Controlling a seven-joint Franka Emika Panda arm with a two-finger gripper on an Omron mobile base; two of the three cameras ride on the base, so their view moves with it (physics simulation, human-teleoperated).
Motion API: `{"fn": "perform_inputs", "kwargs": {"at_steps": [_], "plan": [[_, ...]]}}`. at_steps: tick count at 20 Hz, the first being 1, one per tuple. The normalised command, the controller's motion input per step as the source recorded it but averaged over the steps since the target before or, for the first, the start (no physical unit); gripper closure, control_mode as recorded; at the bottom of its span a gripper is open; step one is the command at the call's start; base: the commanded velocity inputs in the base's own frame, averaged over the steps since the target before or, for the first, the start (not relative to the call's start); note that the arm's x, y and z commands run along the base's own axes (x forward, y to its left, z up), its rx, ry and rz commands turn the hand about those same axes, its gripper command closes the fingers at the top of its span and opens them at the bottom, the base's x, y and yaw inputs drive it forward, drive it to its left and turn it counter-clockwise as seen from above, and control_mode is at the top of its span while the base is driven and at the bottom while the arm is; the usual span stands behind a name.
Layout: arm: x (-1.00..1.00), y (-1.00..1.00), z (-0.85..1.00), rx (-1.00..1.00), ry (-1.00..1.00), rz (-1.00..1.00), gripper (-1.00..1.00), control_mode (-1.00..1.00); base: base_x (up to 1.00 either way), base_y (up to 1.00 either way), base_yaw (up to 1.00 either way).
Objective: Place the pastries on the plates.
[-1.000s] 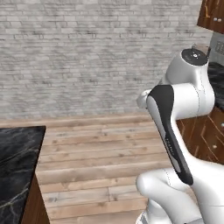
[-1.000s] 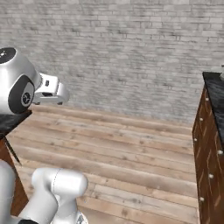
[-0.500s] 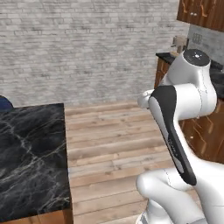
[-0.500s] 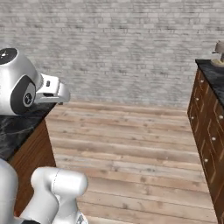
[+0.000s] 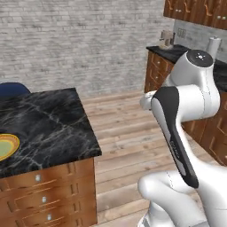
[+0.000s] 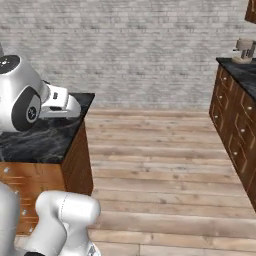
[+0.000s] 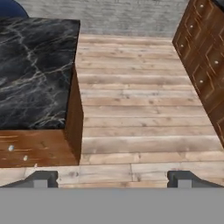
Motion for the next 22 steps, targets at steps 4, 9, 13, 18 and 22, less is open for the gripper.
{"fn": "perform_inputs", "kwargs": {"at_steps": [4,9,13,18,22], "plan": [[0.00,0.00,0.00,0.00,0.00,0.00,-1.00,1.00,-0.26,1.00,0.00],[0.00,0.00,0.00,0.00,0.00,0.00,-1.00,1.00,0.06,1.00,0.00],[0.00,0.00,0.00,0.00,0.00,0.00,-1.00,1.00,0.22,1.00,-0.04],[0.00,0.00,0.00,0.00,0.00,0.00,-1.00,1.00,0.79,1.00,-0.27],[0.00,0.00,0.00,0.00,0.00,0.00,-1.00,1.00,1.00,1.00,-0.30]]}}
